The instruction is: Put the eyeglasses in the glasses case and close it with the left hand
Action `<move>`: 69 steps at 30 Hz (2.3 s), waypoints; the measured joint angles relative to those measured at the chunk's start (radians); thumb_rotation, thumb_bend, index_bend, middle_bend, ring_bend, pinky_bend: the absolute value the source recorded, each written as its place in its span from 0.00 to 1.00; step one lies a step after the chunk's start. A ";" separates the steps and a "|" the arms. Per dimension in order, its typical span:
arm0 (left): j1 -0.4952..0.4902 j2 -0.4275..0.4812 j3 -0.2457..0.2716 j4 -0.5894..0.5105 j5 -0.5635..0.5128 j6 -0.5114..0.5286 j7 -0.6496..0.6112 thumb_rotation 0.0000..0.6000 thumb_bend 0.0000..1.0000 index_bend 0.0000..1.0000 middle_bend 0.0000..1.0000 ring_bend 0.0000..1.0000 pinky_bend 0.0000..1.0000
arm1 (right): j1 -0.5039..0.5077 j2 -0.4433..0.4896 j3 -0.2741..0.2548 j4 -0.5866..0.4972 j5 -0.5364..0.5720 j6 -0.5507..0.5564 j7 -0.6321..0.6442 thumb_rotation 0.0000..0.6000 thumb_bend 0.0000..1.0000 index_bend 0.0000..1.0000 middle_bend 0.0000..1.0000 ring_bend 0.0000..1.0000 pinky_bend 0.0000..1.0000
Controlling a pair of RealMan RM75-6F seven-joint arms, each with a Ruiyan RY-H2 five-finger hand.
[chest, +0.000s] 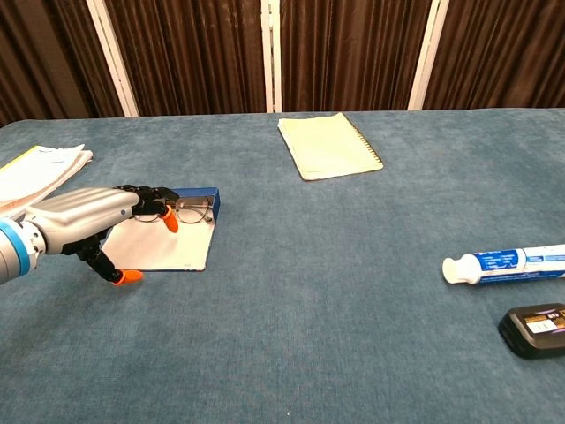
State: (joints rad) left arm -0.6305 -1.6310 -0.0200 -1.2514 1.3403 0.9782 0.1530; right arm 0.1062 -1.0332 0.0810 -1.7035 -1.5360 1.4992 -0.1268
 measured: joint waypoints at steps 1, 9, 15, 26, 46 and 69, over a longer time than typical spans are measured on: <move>0.001 -0.004 -0.001 0.004 -0.001 0.000 0.000 1.00 0.29 0.27 0.00 0.00 0.00 | 0.000 0.000 0.000 0.000 -0.001 0.000 0.000 1.00 0.00 0.00 0.00 0.00 0.00; 0.003 -0.032 -0.018 0.047 -0.012 -0.007 -0.005 1.00 0.29 0.27 0.00 0.00 0.00 | 0.000 0.001 -0.001 -0.001 -0.002 0.000 0.000 1.00 0.00 0.00 0.00 0.00 0.00; 0.001 -0.047 -0.029 0.070 -0.025 -0.024 -0.007 1.00 0.29 0.27 0.00 0.00 0.00 | 0.000 0.001 0.000 0.000 -0.001 0.000 -0.001 1.00 0.00 0.00 0.00 0.00 0.00; 0.004 -0.072 -0.033 0.111 -0.029 -0.044 -0.016 1.00 0.31 0.27 0.00 0.00 0.00 | 0.001 -0.001 -0.001 0.001 0.001 -0.003 -0.002 1.00 0.00 0.00 0.00 0.00 0.00; 0.004 -0.071 -0.049 0.119 -0.014 -0.042 -0.042 1.00 0.46 0.28 0.00 0.00 0.00 | 0.003 -0.004 0.000 0.004 0.002 -0.006 -0.005 1.00 0.00 0.00 0.00 0.00 0.00; -0.015 -0.059 -0.082 0.122 -0.027 -0.051 -0.035 1.00 0.52 0.29 0.00 0.00 0.00 | 0.004 -0.006 0.000 0.008 0.012 -0.013 -0.007 1.00 0.00 0.00 0.00 0.00 0.00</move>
State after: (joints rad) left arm -0.6455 -1.6904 -0.1015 -1.1295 1.3131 0.9273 0.1178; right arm 0.1104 -1.0392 0.0812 -1.6958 -1.5237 1.4860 -0.1337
